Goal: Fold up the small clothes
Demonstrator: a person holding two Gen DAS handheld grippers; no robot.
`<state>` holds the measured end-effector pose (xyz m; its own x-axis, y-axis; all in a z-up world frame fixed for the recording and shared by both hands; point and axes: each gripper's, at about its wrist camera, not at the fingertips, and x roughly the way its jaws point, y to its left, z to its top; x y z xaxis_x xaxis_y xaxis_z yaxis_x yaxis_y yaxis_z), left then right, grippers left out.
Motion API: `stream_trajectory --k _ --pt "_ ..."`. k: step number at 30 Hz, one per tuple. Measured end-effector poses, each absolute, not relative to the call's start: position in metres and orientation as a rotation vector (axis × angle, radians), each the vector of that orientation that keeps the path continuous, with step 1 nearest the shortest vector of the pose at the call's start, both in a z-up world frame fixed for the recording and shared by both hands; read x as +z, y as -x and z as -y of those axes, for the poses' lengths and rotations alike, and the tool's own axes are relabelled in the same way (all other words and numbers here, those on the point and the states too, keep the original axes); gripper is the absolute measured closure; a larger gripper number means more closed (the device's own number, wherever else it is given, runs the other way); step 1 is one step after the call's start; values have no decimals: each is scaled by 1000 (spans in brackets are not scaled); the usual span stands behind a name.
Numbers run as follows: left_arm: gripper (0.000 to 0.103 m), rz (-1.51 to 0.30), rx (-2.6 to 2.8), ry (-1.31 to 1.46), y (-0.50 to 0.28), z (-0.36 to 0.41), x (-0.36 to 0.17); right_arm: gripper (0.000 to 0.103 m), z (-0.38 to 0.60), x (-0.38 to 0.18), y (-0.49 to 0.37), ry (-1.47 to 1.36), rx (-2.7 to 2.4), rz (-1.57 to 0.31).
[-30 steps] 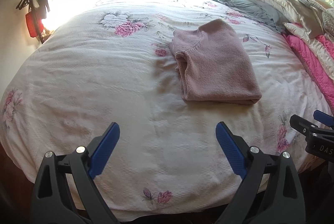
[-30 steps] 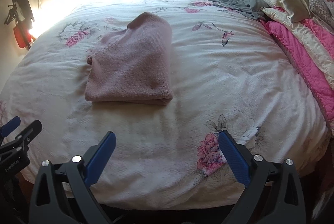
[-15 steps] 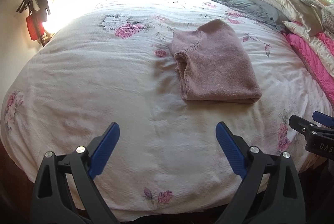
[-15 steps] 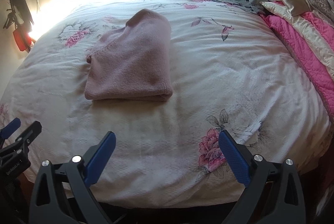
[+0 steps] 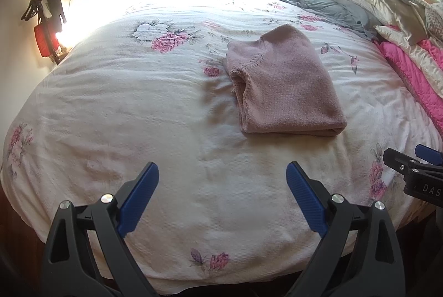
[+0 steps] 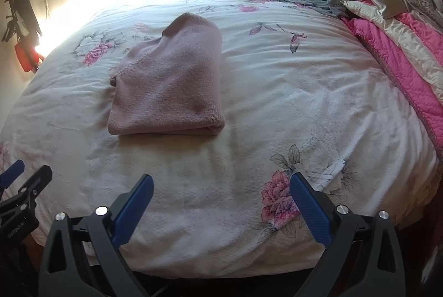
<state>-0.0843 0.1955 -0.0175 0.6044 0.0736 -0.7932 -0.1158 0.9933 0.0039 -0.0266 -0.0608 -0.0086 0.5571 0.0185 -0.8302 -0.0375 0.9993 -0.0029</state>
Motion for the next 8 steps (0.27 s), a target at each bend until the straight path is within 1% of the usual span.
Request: stream_trajectory --k 8 --pt "10 -919 103 54 83 -195 -18 4 60 -8 26 36 25 -980"
